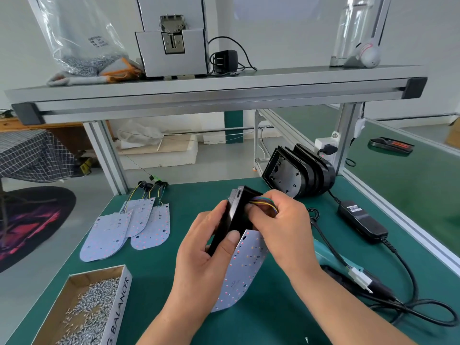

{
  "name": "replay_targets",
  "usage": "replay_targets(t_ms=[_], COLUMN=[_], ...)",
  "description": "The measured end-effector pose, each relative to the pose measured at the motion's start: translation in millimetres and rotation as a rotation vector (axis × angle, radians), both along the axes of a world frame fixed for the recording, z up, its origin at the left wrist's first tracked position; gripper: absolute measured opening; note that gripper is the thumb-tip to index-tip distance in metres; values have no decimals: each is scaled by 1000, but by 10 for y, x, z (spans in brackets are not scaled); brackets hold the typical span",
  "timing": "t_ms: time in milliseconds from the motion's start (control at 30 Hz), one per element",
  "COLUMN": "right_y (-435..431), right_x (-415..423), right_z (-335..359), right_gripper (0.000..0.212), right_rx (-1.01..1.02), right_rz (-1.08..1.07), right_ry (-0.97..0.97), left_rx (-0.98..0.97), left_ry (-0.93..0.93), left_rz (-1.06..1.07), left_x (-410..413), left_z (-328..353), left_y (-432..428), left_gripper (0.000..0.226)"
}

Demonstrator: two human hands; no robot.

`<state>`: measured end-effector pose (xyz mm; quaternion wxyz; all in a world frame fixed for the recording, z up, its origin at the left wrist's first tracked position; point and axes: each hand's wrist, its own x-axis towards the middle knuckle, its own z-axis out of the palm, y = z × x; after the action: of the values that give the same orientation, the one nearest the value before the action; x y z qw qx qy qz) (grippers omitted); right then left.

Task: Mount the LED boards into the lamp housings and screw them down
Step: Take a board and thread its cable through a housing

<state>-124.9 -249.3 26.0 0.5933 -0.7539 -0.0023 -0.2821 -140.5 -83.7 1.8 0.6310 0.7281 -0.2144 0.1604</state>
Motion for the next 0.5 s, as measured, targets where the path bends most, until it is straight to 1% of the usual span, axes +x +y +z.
replay_targets(t_ms=[100,267,333,400,500], right_y=[9,21,34,50,31], right_x=[-12,-7,-15,-24,-36], right_z=[4,-4,-12,1,23], right_gripper=[22,27,22,18,17], right_rx=[26,47,68,117,125], right_rz=[-15,-36,-27,27,92], right_ry=[-7,-18,-29,-27,-28], left_rx=[22,35,37,24,-4], left_ry=[-18,18,18,21,37], left_rz=[-20,-75,-88,-75,-54], left_x=[0,8,5,11,10], left_z=[2,22,26,18,10], left_y=[-3,18,23,18,-8], left_gripper=[50,54,56,58,58])
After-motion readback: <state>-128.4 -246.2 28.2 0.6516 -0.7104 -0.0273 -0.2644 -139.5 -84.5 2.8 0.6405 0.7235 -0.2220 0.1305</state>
